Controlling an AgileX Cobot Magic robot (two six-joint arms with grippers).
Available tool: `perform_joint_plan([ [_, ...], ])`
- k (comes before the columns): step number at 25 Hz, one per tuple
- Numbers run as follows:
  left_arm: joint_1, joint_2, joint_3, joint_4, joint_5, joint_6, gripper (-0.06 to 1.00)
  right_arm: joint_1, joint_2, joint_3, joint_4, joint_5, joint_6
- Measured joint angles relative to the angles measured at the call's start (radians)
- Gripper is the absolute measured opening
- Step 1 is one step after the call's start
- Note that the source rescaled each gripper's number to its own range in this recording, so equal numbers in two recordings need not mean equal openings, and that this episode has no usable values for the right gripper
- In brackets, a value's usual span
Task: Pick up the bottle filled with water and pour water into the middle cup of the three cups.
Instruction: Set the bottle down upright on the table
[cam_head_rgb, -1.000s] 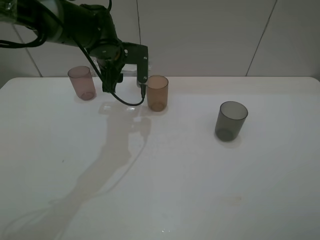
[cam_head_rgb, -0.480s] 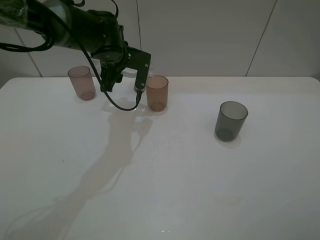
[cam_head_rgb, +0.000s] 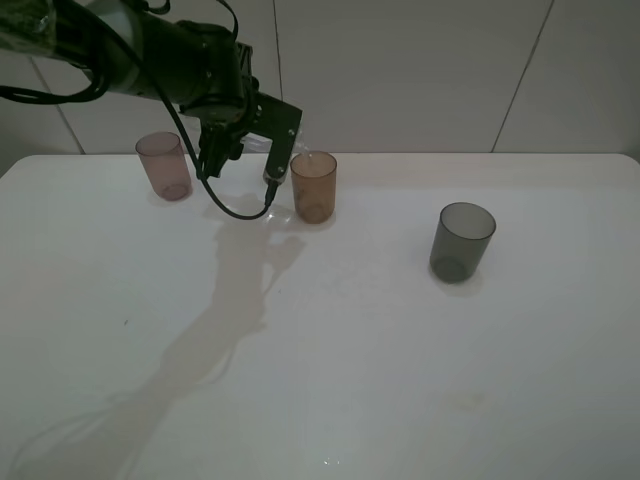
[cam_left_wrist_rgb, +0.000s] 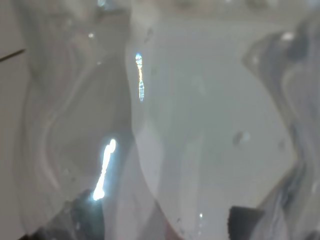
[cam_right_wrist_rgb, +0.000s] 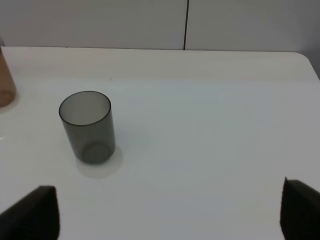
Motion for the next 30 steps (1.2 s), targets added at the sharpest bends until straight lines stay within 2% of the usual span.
perform_joint_plan([
  [14,0.0,0.002,-0.044,0.038,-0.003,0.004,0.01,0.0,0.0,0.0,0.0,0.0,0.0],
  [24,0.0,0.02,-0.049,0.055,-0.003,0.114,0.01,0.0,0.0,0.0,0.006,0.0,0.0],
  [30,0.0,0.033,-0.051,0.084,-0.003,0.126,0.01,0.0,0.0,0.0,0.0,0.0,0.0],
])
